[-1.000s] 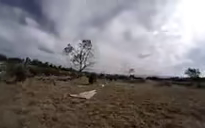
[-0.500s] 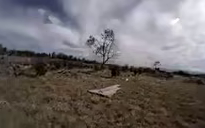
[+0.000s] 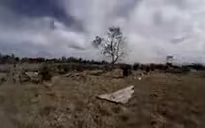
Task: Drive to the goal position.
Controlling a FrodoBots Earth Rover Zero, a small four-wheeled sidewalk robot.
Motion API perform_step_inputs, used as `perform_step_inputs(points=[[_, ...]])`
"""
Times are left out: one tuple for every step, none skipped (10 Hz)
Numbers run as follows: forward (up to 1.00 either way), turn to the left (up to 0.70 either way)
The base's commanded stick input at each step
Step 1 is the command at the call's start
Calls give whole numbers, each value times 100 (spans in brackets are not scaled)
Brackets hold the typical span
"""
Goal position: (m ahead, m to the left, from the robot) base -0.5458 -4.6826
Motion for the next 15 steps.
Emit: perform_step_inputs(points=[[70, 0], [70, 0], [70, 0], [70, 0], [70, 0], [70, 27], [70, 27], [70, 27], [70, 0], [70, 0], [70, 5], [70, 21], [70, 27], [70, 27], [70, 27]])
